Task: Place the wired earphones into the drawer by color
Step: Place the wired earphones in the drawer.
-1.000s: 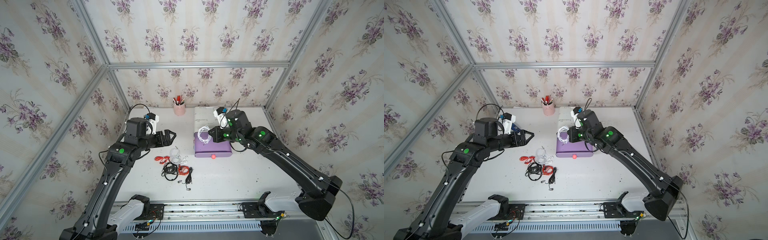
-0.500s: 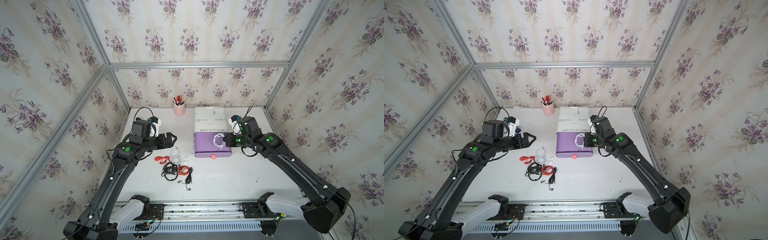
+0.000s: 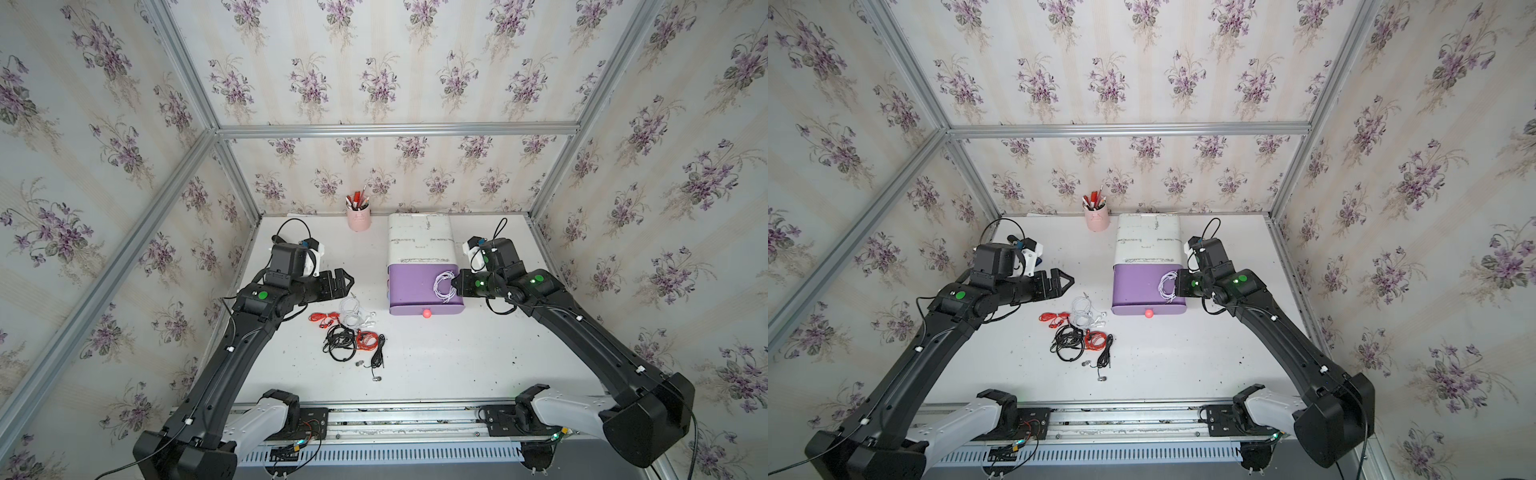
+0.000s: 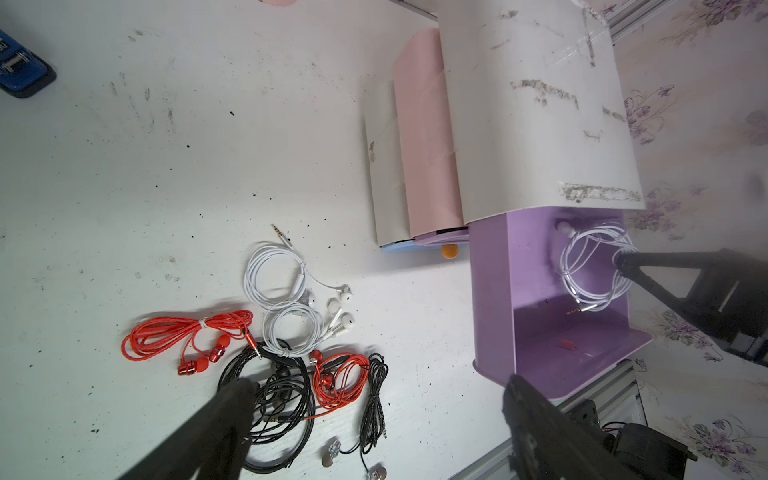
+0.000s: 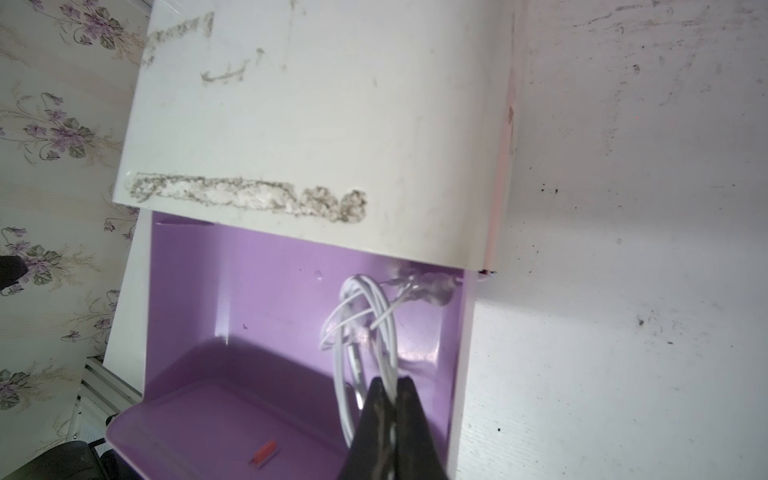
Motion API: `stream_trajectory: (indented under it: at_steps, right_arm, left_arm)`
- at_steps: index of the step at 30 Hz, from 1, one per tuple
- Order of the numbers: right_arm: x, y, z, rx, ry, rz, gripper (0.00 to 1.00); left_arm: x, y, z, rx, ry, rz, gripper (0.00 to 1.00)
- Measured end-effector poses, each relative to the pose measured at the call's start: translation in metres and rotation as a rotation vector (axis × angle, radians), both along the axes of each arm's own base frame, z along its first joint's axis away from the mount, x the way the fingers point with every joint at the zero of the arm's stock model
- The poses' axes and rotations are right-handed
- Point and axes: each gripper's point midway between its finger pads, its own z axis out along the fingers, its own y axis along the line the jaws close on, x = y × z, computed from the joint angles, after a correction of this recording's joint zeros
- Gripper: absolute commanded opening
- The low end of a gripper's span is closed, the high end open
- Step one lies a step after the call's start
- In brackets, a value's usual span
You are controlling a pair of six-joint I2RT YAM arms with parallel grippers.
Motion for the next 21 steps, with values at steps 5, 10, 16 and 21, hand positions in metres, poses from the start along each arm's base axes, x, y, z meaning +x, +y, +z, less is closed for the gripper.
stream_trajectory:
  at_steps: [5, 10, 16, 21]
  right_arm:
    - [0.000, 0.001, -0.003, 0.004, 0.004, 0.004, 0.17]
    - [0.001, 0.002, -0.006, 0.002, 0.012, 0.007, 0.33]
    - [0.003, 0.003, 0.001, 0.008, -0.005, 0.007, 0.44]
    - [0.009, 0.001, 0.016, 0.001, -0.042, -0.004, 0.51]
  left_arm:
    - [0.002, -0.001, -0.007, 0.002, 0.010, 0.000, 0.95]
    - [0.006, -0.002, -0.009, 0.000, 0.004, 0.000, 0.95]
    - [0.009, -0.002, -0.016, 0.006, 0.027, 0.000, 0.96]
    - [0.014, 0.001, -0.027, 0.035, 0.058, 0.015, 0.96]
